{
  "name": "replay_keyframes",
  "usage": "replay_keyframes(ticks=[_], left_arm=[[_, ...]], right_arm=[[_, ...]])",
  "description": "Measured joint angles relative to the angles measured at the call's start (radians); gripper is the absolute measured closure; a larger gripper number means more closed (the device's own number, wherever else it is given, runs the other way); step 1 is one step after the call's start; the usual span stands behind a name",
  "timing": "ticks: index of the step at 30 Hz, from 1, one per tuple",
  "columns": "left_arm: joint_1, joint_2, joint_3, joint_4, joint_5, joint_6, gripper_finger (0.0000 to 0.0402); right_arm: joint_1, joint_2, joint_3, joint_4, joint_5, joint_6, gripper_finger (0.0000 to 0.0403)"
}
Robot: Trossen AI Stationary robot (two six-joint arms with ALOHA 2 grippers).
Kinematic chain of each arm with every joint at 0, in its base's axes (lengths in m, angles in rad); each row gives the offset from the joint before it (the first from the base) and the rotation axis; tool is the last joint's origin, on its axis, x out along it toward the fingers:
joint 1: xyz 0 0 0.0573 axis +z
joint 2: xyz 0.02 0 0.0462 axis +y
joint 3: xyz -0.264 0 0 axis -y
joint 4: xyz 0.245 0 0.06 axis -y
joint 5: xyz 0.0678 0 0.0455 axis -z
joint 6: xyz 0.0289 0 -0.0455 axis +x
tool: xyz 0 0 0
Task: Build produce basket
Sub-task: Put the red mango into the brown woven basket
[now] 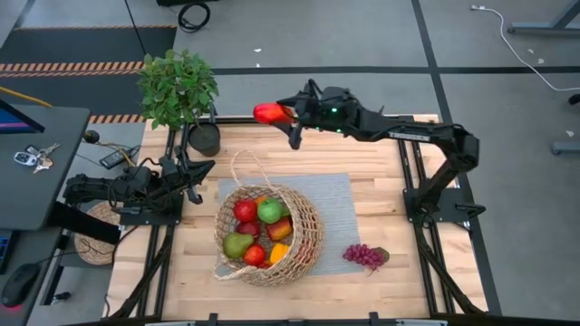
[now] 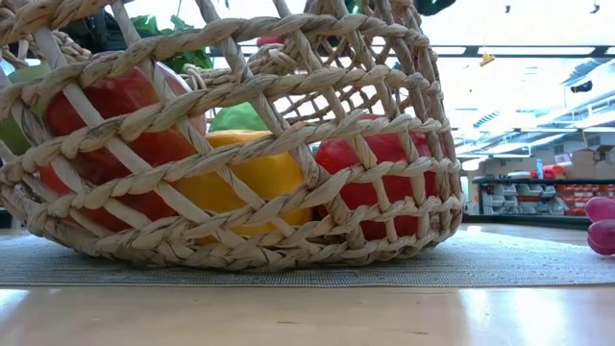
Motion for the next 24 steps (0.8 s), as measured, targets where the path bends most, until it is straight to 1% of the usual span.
replay_keyframes(ticks=[3, 6, 8, 9, 11, 15, 18, 21, 24], left_arm=[[0.0, 0.0, 0.0, 0.0, 0.0, 0.0, 0.0384], [0.0, 0.0, 0.0, -0.005, 0.0, 0.0, 0.0386], [0.0, 0.0, 0.0, -0.009, 0.0, 0.0, 0.0388], [0.0, 0.0, 0.0, -0.009, 0.0, 0.0, 0.0388], [0.0, 0.0, 0.0, -0.009, 0.0, 0.0, 0.0387], [0.0, 0.0, 0.0, -0.021, 0.0, -0.021, 0.0382], [0.0, 0.0, 0.0, -0.025, 0.0, -0.025, 0.0382], [0.0, 0.0, 0.0, -0.026, 0.0, -0.025, 0.0386], [0.0, 0.0, 0.0, -0.026, 0.0, -0.024, 0.0389]], right_arm=[[0.026, -0.05, 0.0, 0.001, -0.06, -0.049, 0.0086], [0.076, -0.076, 0.0, 0.0, -0.119, -0.128, 0.0086], [0.123, -0.078, 0.0, 0.0, -0.129, -0.207, 0.0086], [0.147, -0.078, 0.0, -0.002, -0.115, -0.264, 0.0086], [0.197, -0.076, 0.0, -0.008, -0.041, -0.392, 0.0086], [0.292, -0.072, 0.0, -0.023, 0.18, -0.697, 0.0086], [0.345, -0.072, 0.0, -0.024, 0.303, -0.88, 0.0086], [0.378, -0.072, 0.0, -0.028, 0.372, -1.053, 0.0086], [0.387, -0.072, 0.0, -0.073, 0.377, -1.25, 0.0086]])
